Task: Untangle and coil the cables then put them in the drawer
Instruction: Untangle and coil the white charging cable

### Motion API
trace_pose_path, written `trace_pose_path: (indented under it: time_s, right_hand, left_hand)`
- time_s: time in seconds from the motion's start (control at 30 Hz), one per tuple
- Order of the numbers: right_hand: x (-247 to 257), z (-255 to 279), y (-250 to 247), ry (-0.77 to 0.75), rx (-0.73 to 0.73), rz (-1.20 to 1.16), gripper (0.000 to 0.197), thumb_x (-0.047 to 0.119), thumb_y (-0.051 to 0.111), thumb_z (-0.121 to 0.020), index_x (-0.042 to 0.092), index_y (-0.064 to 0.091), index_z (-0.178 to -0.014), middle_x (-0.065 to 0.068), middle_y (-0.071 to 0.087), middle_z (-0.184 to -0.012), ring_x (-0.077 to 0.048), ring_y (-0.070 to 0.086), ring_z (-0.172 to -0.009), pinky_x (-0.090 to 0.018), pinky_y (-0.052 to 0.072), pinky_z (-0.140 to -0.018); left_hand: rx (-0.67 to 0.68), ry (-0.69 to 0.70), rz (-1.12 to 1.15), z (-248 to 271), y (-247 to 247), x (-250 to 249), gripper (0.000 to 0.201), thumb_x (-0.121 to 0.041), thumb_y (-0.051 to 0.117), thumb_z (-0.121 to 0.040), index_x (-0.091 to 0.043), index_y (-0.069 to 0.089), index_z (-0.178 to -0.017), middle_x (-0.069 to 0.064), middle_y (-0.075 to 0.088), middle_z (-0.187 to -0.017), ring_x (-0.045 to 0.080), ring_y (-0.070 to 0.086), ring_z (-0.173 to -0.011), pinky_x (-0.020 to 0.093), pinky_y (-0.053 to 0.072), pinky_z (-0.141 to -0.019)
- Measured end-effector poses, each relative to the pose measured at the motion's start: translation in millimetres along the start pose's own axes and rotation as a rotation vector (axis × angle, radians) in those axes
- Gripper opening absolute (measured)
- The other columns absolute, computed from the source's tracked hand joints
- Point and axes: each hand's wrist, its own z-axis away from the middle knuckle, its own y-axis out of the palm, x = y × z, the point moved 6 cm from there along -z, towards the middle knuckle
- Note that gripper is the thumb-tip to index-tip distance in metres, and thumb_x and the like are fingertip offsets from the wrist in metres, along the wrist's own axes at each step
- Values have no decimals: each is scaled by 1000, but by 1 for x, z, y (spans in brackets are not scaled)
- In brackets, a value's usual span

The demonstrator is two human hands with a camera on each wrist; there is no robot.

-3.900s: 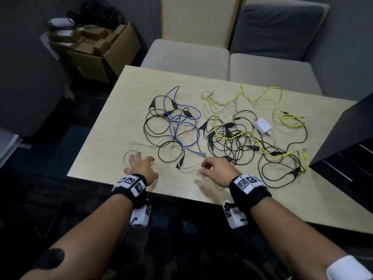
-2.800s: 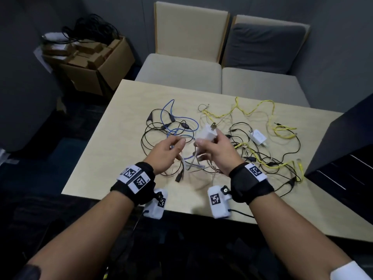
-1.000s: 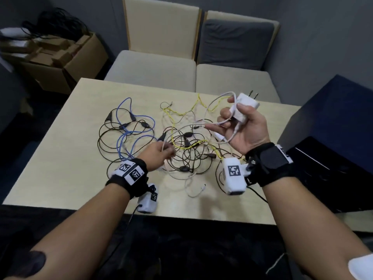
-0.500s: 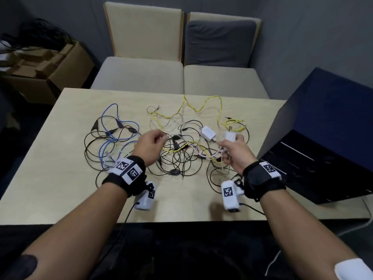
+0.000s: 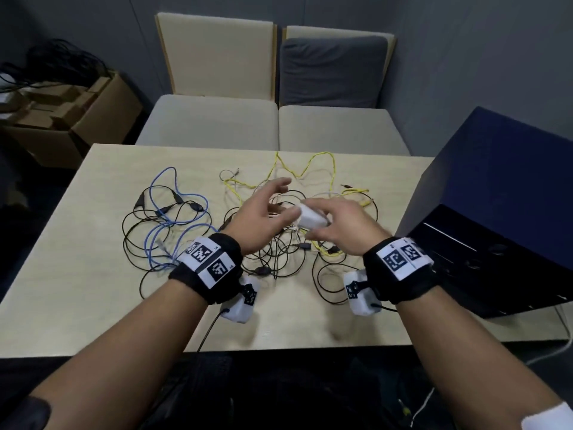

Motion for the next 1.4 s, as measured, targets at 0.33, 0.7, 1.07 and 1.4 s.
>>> trace_pose_path:
  time_s: [0.33,0.7,1.07,1.4]
  right_hand:
    - [-26,-3,-1,59,-15,-36,21,30,78,-76,23,59,-85,3,60,-72,-13,53,-63,-31,43,-60]
    - [11,-4,-13,-99,-76,-160,18,25,73,-81,20,62,-67,2,58,-62,-12,47,-59,-26,38,-58]
    - [42,-13,-4,-167,7,-73,12,34,69,-84,27,68,-75,11,50,-49,-7,42,-50,-22,31,-50]
    - [15,-14,-2,-76,-12,-1,29,40,67,-85,19,57,-68,-5,57,-64,-18,49,-61,-35,43,-62]
  left_hand:
    - [50,-214,347,-4,-3,24,18,-5,60,-90,-7,60,-108,17,58,-96,30,61,-74,35,56,-68]
    - [187,-214,97,6,-1,44,33,-16,58,-63,-26,65,-94,-7,67,-101,7,60,-96,26,46,-89]
    - [132,13,48,11,1,5,25,-40,55,-87,-16,61,-89,5,52,-73,18,50,-68,34,41,-65]
    - [67,-56,137,9,-16,7,27,-15,47,-99,-9,54,-74,2,46,-54,11,44,-48,16,35,-46]
